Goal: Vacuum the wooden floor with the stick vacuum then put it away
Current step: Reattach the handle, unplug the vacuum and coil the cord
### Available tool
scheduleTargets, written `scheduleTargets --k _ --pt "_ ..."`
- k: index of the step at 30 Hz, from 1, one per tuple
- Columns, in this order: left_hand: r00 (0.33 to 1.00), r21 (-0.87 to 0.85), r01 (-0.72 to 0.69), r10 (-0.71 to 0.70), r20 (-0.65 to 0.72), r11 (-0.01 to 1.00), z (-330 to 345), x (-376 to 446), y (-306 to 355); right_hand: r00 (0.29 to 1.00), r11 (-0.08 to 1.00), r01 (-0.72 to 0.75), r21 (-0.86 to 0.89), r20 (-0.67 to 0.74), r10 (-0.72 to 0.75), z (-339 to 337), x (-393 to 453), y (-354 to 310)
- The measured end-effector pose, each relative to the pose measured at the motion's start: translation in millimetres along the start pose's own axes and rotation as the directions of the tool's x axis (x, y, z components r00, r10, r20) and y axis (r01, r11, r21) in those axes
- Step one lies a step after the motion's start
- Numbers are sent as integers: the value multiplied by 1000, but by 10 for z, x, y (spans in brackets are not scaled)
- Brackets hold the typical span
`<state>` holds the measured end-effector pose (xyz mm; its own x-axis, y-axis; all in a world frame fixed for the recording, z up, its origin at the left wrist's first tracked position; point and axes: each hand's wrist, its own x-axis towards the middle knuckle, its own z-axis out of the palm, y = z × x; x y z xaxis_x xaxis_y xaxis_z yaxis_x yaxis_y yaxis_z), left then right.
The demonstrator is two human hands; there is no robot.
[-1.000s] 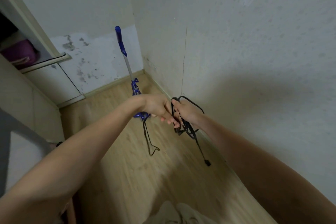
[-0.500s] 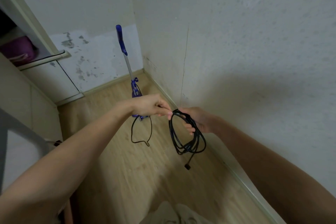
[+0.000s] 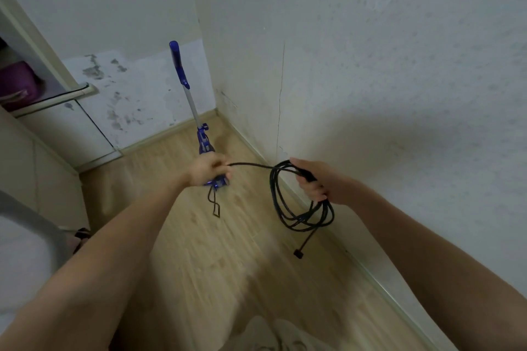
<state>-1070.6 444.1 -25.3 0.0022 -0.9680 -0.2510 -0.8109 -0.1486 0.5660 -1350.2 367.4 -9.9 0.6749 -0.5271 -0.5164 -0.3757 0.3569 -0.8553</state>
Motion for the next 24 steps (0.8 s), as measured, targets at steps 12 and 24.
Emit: scheduleTargets --k 12,24 --pt "1000 -542 -25 23 -10 840 498 -29 778 828 963 198 -181 -495 -263 284 177 -195" --pt "992 -472 -58 102 68 880 649 -213 661 895 973 172 -152 -389 -218 286 316 -151"
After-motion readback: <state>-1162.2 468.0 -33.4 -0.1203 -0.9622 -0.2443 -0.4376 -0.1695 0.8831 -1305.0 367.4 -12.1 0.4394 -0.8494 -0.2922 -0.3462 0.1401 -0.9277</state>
